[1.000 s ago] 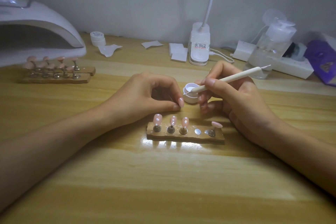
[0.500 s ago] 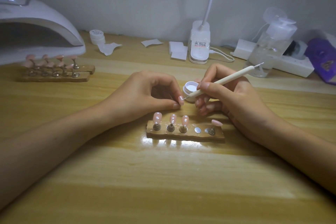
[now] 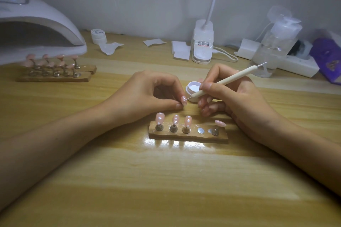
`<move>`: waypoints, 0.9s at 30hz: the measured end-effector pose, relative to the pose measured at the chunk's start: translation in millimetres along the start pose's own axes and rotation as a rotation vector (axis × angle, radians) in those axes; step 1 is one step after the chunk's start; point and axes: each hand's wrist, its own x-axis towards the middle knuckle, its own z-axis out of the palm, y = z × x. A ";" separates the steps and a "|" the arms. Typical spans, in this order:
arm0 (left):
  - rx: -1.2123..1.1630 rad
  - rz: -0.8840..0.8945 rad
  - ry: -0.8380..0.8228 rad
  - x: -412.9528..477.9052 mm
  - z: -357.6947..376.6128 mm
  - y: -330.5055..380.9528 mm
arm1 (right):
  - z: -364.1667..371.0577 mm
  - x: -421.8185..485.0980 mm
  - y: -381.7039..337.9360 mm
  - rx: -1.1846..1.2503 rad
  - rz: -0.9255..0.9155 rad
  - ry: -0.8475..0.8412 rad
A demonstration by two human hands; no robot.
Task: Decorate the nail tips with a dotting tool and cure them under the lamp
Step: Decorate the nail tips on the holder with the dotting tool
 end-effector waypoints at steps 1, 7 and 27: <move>0.000 0.001 0.000 0.1 0.0 -0.2 | 0.1 0.0 0.0 -0.002 0.000 0.000; 0.006 0.007 0.000 0.4 -0.2 -1.4 | 0.2 -0.6 -1.2 -0.012 0.002 0.006; -0.002 0.011 -0.004 0.3 0.0 -0.5 | 2.4 -1.5 -3.5 0.019 -0.018 0.003</move>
